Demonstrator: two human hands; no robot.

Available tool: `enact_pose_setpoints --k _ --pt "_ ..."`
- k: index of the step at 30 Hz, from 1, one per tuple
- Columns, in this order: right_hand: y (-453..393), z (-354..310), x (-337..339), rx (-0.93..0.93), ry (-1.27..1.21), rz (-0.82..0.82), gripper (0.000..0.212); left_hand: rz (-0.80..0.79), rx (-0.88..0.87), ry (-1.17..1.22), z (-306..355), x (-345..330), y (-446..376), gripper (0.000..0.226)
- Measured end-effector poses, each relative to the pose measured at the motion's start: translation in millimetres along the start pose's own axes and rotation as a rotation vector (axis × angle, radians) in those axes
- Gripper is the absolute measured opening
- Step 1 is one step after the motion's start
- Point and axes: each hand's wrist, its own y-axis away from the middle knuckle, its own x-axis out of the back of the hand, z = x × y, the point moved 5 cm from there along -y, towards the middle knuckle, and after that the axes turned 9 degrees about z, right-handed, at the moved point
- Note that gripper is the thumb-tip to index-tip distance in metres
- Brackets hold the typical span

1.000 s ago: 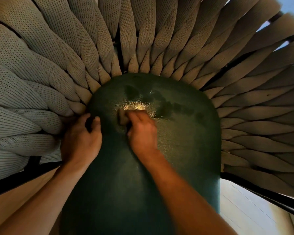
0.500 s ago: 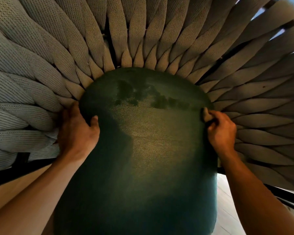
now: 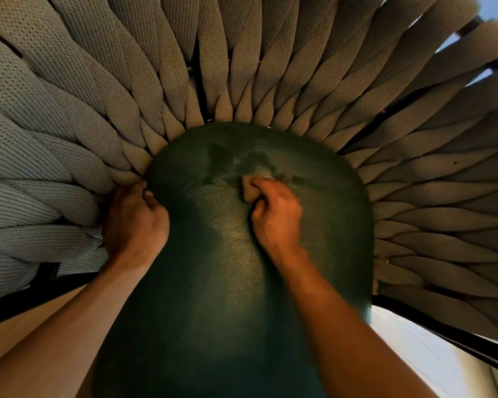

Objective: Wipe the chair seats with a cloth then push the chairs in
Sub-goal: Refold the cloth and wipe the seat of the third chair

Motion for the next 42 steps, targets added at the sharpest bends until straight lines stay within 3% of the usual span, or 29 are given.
enact_pose_setpoints --k 3,7,11,15,20,34,39,42 --pt "2 -53 -39 0.058 -0.089 -0.056 0.041 0.002 0.069 0.053 -3 0 -3 0.038" --pt "1 -119 -85 0.165 -0.13 -0.133 0.039 -0.005 0.192 0.166 0 5 -1 0.059" --pt "-1 -141 -98 0.262 -0.111 -0.114 0.037 -0.02 0.248 0.229 -1 12 2 0.063" --pt "-8 -114 -85 0.315 -0.04 -0.16 0.029 -0.06 0.102 0.084 4 7 1 0.053" --pt "-27 -48 -38 0.219 0.033 -0.112 0.04 -0.138 -0.017 -0.157 15 -8 -1 0.059" --pt "-40 134 95 -0.068 0.351 0.041 0.041 -0.094 -0.128 -0.055 17 -15 -10 0.062" --pt "-38 123 81 -0.255 0.281 0.203 0.036 -0.081 -0.024 0.121 13 -13 -16 0.055" --pt "-41 92 53 -0.238 0.223 0.153 0.041 -0.074 0.012 0.179 8 -12 -20 0.048"
